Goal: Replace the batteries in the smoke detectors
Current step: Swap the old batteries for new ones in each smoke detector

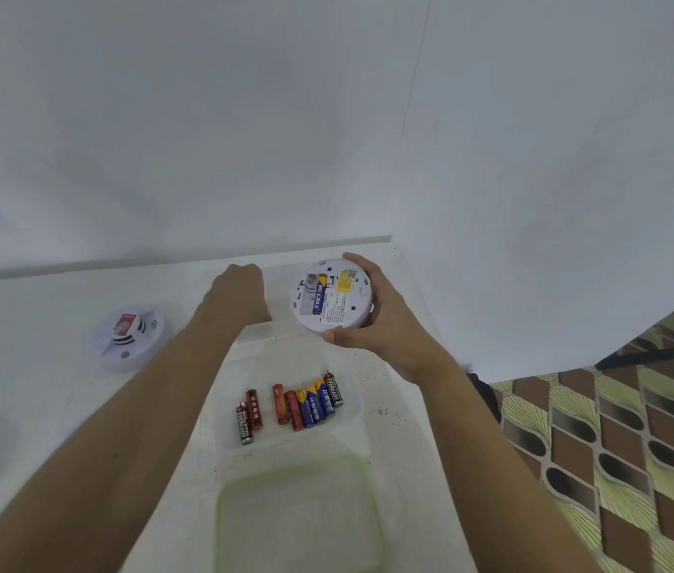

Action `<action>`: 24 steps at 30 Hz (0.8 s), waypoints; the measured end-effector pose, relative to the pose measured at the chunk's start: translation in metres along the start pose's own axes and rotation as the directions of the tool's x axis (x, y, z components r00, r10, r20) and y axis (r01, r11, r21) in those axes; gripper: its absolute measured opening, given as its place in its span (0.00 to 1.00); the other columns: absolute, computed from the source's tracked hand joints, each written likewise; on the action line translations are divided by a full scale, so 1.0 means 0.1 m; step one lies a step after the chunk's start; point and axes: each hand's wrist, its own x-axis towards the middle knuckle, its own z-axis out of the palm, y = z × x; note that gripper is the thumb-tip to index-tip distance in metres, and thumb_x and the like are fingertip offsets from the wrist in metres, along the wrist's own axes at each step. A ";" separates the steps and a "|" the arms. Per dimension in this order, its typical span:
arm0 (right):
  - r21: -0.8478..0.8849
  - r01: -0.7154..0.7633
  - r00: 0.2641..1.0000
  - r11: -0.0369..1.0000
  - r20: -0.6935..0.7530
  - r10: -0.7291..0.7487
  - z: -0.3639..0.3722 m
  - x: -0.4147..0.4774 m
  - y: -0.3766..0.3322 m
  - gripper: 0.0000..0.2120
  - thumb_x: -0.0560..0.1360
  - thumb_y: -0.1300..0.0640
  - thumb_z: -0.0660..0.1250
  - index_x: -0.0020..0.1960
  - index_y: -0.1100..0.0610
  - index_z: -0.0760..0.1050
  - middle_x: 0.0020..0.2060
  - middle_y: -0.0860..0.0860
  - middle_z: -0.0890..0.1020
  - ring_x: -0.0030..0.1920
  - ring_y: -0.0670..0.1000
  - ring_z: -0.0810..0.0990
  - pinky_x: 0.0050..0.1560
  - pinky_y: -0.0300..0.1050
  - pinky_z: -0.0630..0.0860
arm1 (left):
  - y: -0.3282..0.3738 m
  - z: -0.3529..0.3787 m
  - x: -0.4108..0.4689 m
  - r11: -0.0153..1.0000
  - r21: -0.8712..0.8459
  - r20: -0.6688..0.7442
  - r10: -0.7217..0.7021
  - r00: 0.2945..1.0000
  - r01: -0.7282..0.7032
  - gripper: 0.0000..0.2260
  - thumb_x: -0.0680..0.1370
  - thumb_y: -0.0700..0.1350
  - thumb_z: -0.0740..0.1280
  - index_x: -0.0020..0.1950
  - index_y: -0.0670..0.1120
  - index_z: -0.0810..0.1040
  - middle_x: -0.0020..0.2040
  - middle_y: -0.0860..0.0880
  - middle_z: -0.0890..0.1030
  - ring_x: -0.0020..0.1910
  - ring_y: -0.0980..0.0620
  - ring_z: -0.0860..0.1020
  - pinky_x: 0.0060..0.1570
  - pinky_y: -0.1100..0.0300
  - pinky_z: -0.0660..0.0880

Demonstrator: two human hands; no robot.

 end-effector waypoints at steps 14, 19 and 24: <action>-0.042 -0.008 0.999 0.999 -0.046 0.006 0.06 -0.04 0.09 0.44 0.68 0.70 0.78 0.76 0.46 0.63 0.66 0.44 0.75 0.67 0.48 0.75 0.59 0.49 0.81 | 0.02 -0.12 -0.40 0.818 -0.559 -0.161 0.051 0.986 -0.134 0.08 0.74 0.47 0.68 0.39 0.47 0.85 0.39 0.51 0.84 0.34 0.52 0.77 0.38 0.59 0.76; -0.009 0.002 0.994 1.000 -0.105 -0.003 0.06 -0.07 0.13 0.44 0.68 0.71 0.77 0.75 0.47 0.63 0.64 0.42 0.76 0.64 0.44 0.77 0.54 0.46 0.82 | 0.05 -0.11 -0.75 0.599 -0.749 -0.350 0.006 0.937 -0.284 0.09 0.73 0.51 0.65 0.40 0.53 0.85 0.37 0.54 0.85 0.39 0.50 0.83 0.45 0.51 0.81; -0.005 0.023 0.990 1.000 -0.141 -0.024 0.07 -0.06 0.12 0.43 0.68 0.71 0.77 0.75 0.49 0.63 0.60 0.39 0.78 0.62 0.41 0.78 0.56 0.46 0.82 | 0.08 -0.05 -0.87 0.532 -0.754 -0.403 0.089 0.911 -0.385 0.07 0.79 0.49 0.68 0.44 0.56 0.84 0.38 0.58 0.85 0.36 0.59 0.82 0.43 0.60 0.80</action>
